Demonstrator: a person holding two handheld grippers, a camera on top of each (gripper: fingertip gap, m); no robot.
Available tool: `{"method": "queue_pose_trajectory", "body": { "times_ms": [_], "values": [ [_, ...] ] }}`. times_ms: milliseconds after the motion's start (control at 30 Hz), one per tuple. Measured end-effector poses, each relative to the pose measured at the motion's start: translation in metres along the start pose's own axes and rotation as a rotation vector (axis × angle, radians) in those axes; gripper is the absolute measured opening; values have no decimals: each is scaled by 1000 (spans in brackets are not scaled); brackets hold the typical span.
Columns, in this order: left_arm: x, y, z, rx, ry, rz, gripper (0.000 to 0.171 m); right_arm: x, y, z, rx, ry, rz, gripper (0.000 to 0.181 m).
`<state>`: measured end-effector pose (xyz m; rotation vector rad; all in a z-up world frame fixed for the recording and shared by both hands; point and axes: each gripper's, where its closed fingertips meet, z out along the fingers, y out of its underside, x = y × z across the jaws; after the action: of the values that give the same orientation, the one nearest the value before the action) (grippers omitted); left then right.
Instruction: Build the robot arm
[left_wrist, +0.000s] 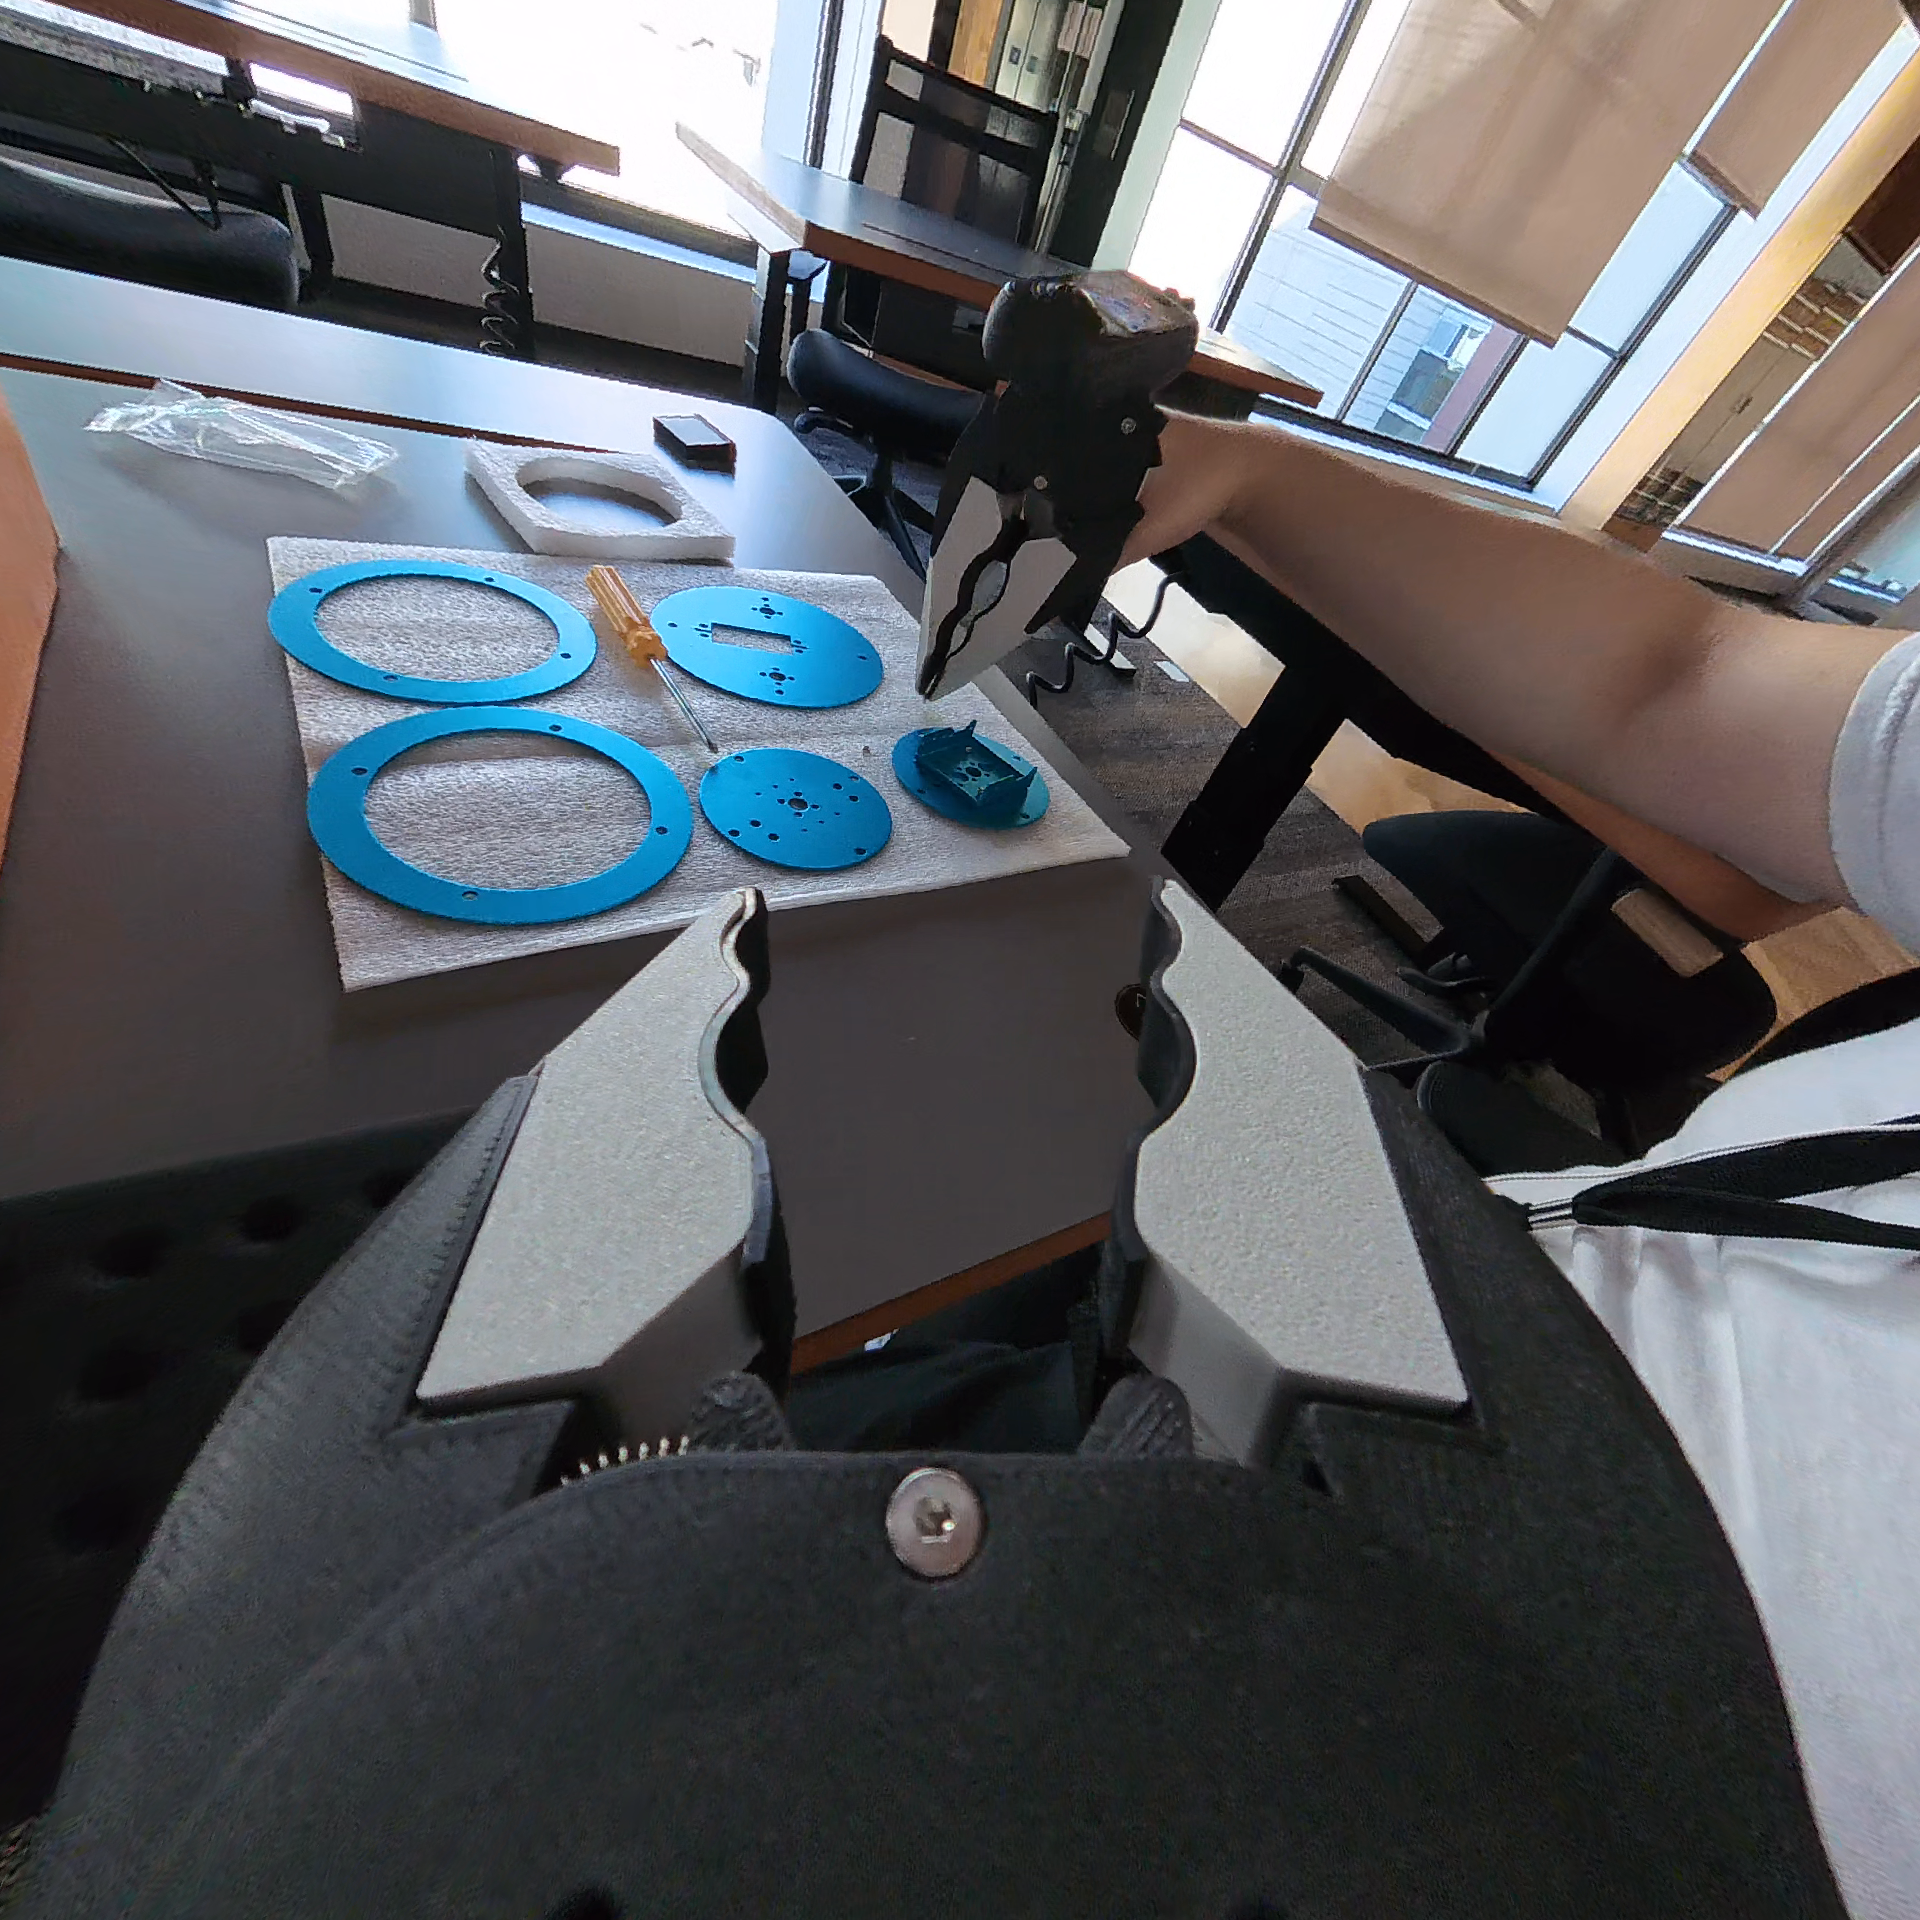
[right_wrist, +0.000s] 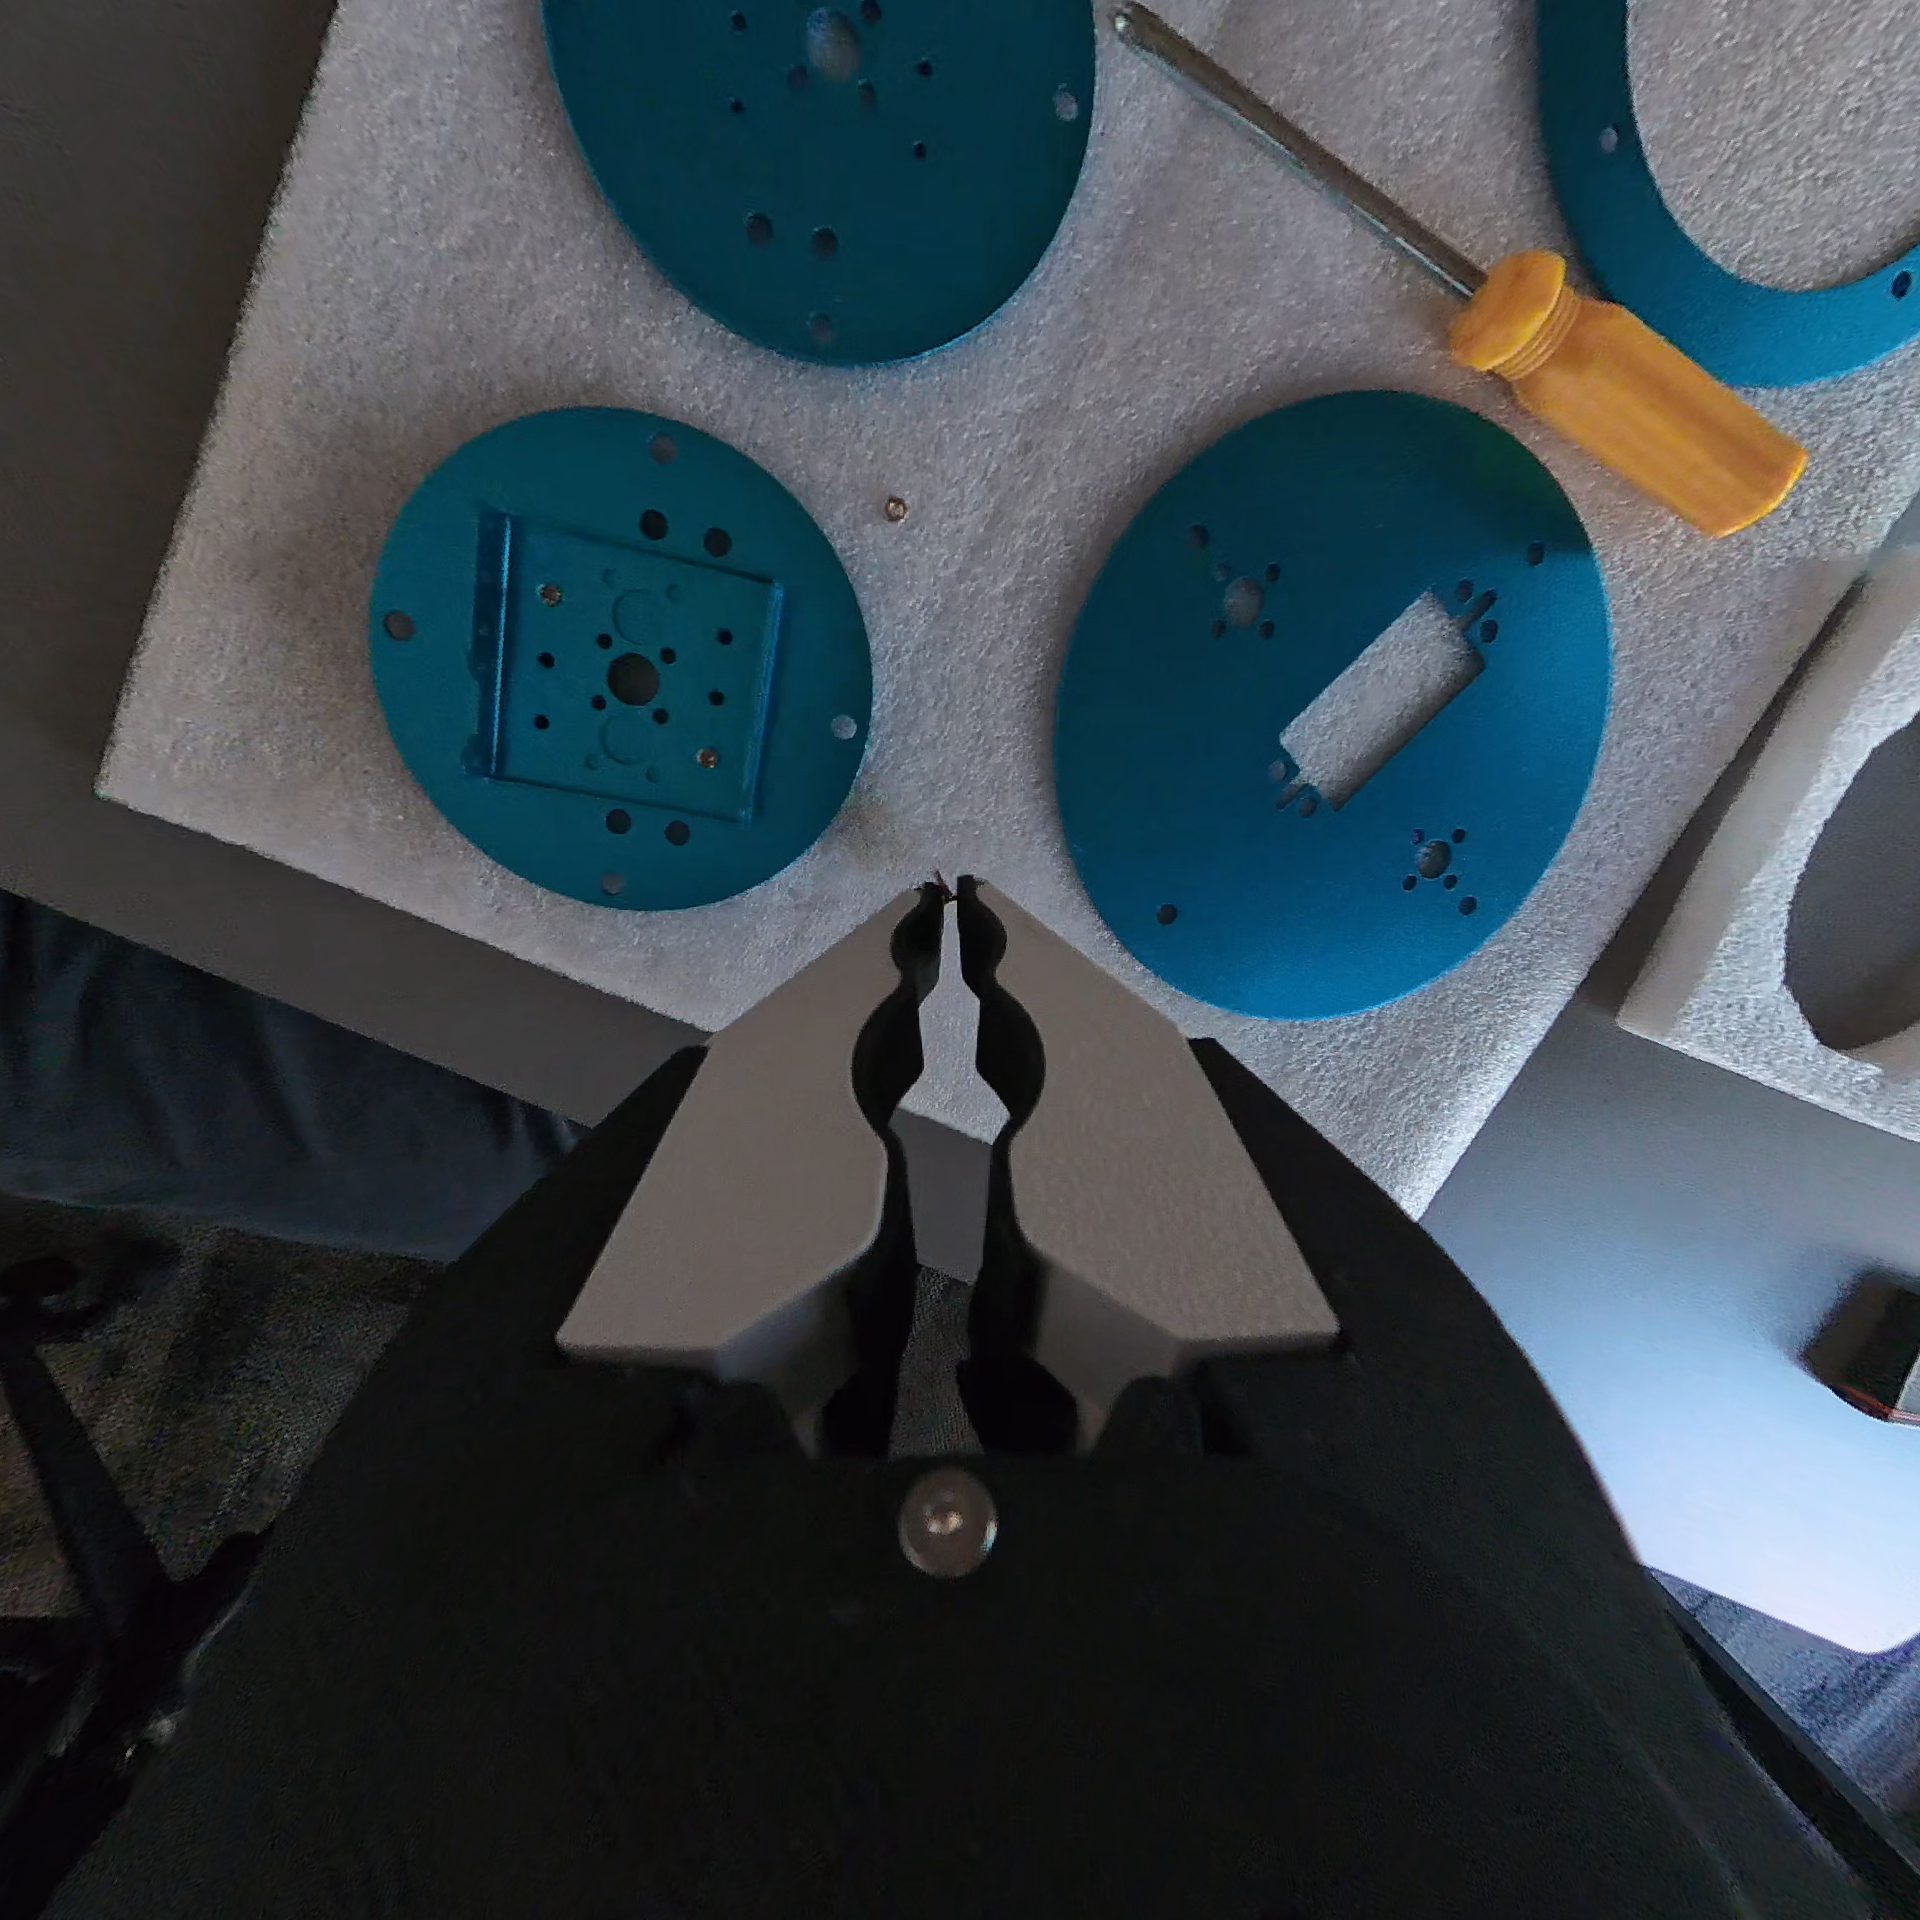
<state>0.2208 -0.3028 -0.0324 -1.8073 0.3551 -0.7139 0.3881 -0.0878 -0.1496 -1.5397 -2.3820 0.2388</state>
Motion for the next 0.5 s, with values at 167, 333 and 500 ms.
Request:
{"method": "queue_pose_trajectory", "body": {
  "times_ms": [167,333,500],
  "values": [
    [-5,1,5,-13,-3,-7,71,0,1,3,48,-33,29,2],
    [-8,3,12,-38,-8,-6,71,3,0,-2,124,-32,66,10],
    [-12,1,14,-55,-16,-6,71,4,-1,-19,261,-4,154,19]
  ]
}}
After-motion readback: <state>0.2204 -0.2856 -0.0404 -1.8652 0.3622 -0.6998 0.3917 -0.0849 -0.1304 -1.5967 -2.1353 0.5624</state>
